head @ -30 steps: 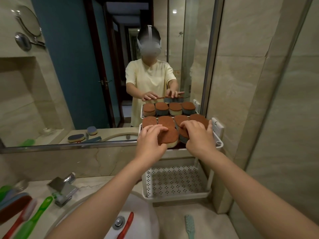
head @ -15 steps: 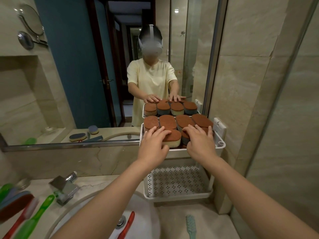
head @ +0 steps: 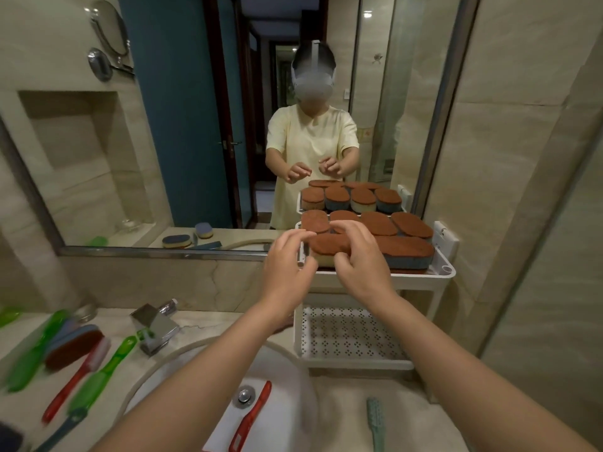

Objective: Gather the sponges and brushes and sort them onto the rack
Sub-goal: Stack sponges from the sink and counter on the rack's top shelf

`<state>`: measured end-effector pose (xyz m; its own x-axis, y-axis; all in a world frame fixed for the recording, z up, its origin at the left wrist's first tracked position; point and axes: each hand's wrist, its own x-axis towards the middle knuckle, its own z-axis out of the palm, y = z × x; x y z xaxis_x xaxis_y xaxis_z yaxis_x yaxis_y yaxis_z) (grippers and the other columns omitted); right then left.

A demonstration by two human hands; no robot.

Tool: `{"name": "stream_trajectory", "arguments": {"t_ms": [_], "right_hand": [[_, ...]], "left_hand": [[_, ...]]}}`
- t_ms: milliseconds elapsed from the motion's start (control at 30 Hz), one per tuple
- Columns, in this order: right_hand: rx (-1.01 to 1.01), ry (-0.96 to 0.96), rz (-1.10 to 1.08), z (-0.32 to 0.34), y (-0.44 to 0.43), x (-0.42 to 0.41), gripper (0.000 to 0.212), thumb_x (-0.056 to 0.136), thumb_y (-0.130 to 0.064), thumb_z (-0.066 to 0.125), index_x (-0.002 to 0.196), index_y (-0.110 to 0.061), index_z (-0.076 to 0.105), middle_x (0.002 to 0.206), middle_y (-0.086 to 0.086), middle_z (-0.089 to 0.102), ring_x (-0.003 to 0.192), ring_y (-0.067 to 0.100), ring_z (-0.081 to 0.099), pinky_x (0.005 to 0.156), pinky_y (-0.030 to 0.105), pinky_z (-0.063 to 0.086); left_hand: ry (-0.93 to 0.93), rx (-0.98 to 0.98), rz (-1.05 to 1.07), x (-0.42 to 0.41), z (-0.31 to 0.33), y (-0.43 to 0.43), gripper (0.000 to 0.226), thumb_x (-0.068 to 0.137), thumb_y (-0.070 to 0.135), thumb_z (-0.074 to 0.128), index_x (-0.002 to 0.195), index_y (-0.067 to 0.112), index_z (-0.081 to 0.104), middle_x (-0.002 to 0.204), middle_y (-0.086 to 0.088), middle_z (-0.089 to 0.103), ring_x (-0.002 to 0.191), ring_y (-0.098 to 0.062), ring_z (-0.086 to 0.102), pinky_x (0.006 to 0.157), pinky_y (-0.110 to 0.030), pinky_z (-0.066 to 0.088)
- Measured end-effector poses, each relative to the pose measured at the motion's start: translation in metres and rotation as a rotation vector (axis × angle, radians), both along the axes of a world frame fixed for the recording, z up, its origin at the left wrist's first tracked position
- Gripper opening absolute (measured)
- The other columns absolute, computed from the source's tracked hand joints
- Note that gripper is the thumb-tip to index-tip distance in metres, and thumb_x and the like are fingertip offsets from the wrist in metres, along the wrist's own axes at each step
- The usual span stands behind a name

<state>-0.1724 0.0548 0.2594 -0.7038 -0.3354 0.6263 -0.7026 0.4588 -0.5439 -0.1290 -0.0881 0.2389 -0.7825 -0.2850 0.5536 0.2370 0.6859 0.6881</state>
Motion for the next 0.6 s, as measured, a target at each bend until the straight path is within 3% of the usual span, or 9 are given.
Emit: {"name": "stream_trajectory", "arguments": {"t_ms": [233, 467, 600], "right_hand": [[-0.016, -0.045, 0.201, -0.01, -0.069, 0.033, 0.049, 0.084, -0.001, 0.052, 0.128, -0.023, 0.052, 0.127, -0.008, 0.051, 0.12, 0.007, 0.047, 0.099, 0.027, 0.043], [0.027, -0.158, 0.352, -0.046, -0.143, 0.069, 0.049, 0.083, -0.007, 0.052, 0.126, -0.031, 0.051, 0.122, -0.018, 0.047, 0.107, -0.003, 0.047, 0.084, 0.014, 0.039], [0.062, -0.206, 0.467, -0.067, -0.184, 0.095, 0.048, 0.083, -0.006, 0.052, 0.125, -0.028, 0.053, 0.122, -0.014, 0.05, 0.106, -0.001, 0.05, 0.086, 0.02, 0.043]], "left_hand": [[0.004, 0.103, 0.158, 0.051, -0.019, -0.052, 0.036, 0.086, 0.015, 0.053, 0.115, 0.037, 0.056, 0.122, 0.021, 0.048, 0.111, 0.007, 0.046, 0.086, -0.01, 0.034], [-0.076, 0.13, 0.376, 0.113, -0.055, -0.118, 0.038, 0.084, 0.017, 0.052, 0.113, 0.041, 0.054, 0.121, 0.021, 0.047, 0.11, 0.003, 0.048, 0.091, -0.024, 0.044], [-0.1, 0.147, 0.492, 0.152, -0.075, -0.153, 0.036, 0.083, 0.015, 0.053, 0.111, 0.037, 0.056, 0.116, 0.018, 0.051, 0.108, 0.001, 0.049, 0.092, -0.026, 0.045]]}}
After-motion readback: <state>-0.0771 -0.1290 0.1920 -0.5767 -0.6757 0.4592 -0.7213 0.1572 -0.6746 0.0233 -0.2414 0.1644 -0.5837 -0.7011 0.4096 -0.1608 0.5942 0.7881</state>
